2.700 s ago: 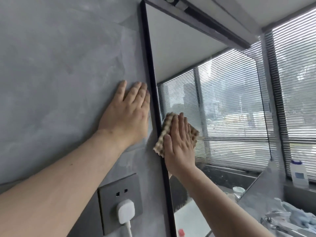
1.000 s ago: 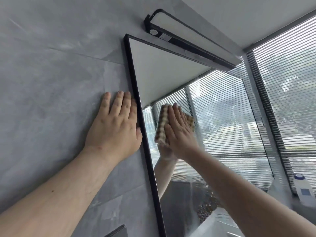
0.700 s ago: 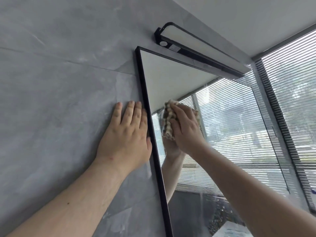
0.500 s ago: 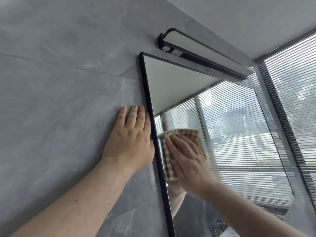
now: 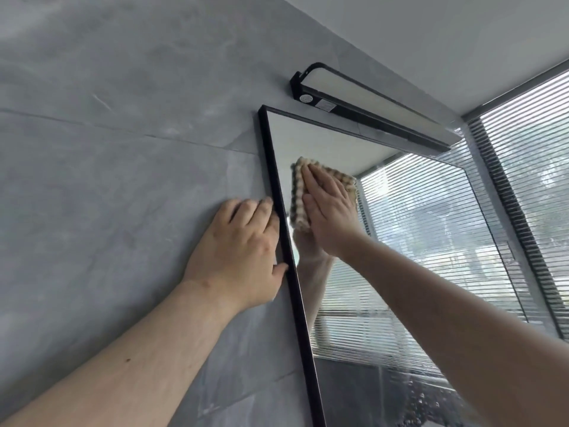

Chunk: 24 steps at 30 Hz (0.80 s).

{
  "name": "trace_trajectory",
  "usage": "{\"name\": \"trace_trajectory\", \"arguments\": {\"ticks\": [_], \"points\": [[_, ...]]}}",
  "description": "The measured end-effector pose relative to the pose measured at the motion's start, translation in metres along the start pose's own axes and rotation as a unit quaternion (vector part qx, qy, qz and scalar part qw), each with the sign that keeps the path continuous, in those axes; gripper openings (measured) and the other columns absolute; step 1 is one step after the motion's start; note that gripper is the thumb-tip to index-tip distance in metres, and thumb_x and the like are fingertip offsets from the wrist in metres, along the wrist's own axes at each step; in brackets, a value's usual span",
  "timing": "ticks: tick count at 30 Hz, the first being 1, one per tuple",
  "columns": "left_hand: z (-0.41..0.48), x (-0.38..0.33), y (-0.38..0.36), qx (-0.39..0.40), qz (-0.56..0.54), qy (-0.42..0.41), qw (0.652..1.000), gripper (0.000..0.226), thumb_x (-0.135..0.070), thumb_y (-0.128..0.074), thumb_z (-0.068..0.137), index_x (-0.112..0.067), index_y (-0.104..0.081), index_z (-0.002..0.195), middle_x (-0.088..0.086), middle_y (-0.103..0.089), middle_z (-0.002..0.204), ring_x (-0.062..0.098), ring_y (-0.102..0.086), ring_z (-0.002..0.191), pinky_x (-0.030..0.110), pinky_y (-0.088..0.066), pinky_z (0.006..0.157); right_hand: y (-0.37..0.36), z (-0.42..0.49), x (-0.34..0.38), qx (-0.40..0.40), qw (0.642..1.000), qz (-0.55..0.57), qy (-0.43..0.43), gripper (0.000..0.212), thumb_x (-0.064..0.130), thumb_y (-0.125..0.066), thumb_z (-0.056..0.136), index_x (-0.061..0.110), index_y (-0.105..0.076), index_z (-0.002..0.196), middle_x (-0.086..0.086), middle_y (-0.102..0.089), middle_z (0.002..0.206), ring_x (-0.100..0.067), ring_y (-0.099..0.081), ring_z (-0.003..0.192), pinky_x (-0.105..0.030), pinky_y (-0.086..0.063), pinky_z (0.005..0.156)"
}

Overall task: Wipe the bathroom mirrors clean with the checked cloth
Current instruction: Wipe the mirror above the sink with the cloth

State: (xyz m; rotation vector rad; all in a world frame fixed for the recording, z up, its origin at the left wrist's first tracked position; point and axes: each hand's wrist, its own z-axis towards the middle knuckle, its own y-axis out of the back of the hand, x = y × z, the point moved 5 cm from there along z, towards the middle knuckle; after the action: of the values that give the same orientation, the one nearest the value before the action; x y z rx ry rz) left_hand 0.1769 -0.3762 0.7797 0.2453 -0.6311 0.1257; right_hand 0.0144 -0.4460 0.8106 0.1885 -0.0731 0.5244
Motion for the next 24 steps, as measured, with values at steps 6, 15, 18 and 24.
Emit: {"name": "trace_trajectory", "arguments": {"ticks": [6, 15, 18, 24], "points": [[0.003, -0.005, -0.005, 0.033, 0.044, -0.011, 0.998, 0.088, -0.061, -0.026, 0.097, -0.001, 0.000, 0.156, 0.016, 0.005, 0.166, 0.028, 0.007, 0.153, 0.053, 0.006, 0.121, 0.006, 0.028, -0.063, -0.032, 0.984, 0.075, -0.157, 0.049, 0.042, -0.025, 0.106, 0.039, -0.020, 0.156, 0.013, -0.012, 0.165, -0.008, -0.002, 0.152, -0.036, 0.005, 0.124], [0.011, 0.001, 0.000, 0.052, 0.012, -0.017, 0.998, 0.092, -0.070, -0.052, 0.077, -0.004, -0.051, 0.141, 0.015, -0.048, 0.148, 0.028, -0.044, 0.137, 0.048, -0.029, 0.114, -0.001, -0.009, 0.017, 0.053, 0.996, 0.003, 0.066, 0.052, 0.044, -0.021, 0.106, 0.050, 0.004, 0.151, 0.028, 0.015, 0.153, 0.000, 0.017, 0.147, -0.033, 0.008, 0.122], [0.032, 0.013, 0.003, 0.003, 0.011, -0.036, 0.999, 0.099, -0.084, -0.059, 0.052, -0.006, -0.070, 0.113, 0.009, -0.067, 0.115, 0.028, -0.062, 0.101, 0.040, -0.042, 0.089, 0.004, -0.002, 0.002, 0.044, 0.997, 0.012, 0.054, 0.059, 0.047, -0.029, 0.105, 0.041, -0.001, 0.156, 0.023, 0.006, 0.160, 0.002, 0.011, 0.148, -0.035, 0.003, 0.124], [0.033, 0.021, -0.001, 0.065, 0.011, 0.006, 0.998, 0.131, -0.089, -0.004, 0.053, -0.011, -0.019, 0.158, 0.006, -0.013, 0.166, 0.021, -0.007, 0.154, 0.040, 0.004, 0.121, 0.006, 0.020, -0.089, -0.013, 0.985, 0.054, -0.161, 0.062, 0.050, -0.034, 0.103, 0.030, -0.012, 0.158, 0.008, -0.007, 0.166, -0.011, -0.001, 0.152, -0.039, 0.000, 0.124]]}}
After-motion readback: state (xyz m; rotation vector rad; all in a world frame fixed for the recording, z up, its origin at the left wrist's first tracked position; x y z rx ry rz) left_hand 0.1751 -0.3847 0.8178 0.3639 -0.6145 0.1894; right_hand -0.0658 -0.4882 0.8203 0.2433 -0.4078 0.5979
